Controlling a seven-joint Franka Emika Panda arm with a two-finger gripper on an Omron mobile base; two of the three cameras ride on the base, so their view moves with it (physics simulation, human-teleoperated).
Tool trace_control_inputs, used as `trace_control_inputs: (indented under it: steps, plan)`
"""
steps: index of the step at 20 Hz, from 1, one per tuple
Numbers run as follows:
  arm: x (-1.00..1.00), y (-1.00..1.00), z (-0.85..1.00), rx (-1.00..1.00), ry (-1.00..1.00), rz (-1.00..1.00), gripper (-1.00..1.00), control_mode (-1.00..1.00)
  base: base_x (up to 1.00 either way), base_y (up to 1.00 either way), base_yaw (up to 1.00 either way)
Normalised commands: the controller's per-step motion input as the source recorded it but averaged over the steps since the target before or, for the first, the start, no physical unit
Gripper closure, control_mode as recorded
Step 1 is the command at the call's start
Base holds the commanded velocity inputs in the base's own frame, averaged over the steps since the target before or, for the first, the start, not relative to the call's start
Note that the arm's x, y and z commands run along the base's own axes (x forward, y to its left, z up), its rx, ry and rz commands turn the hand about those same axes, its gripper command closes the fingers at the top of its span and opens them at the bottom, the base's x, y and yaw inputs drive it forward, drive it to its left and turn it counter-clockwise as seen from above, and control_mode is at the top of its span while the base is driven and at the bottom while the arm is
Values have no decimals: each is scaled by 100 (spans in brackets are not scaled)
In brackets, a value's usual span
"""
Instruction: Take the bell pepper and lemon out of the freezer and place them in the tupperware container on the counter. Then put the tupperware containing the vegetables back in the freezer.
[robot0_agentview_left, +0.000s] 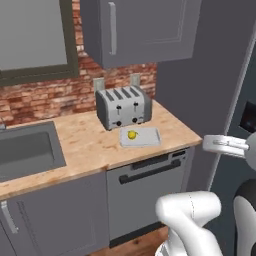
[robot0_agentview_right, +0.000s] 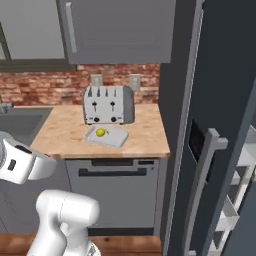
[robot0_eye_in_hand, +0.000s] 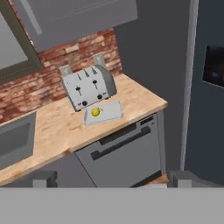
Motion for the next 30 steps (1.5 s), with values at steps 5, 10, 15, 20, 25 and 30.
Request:
trace_control_inputs:
  steps: [5, 10, 15, 20, 25, 30]
  plan:
    - [0, 0, 0, 0, 0, 0, -100, 100, -100, -1, -13]
    - [0, 0, 0, 0, 0, 0, -100, 100, -90, -25, -6]
    - [0, 0, 0, 0, 0, 0, -100, 100, -28, -80, 8]
    - [0, 0, 0, 0, 0, 0, -100, 100, 0, -100, 26]
    - [0, 0, 0, 0, 0, 0, -100, 100, 0, -100, 33]
    - [0, 0, 0, 0, 0, 0, -100, 100, -18, -100, 34]
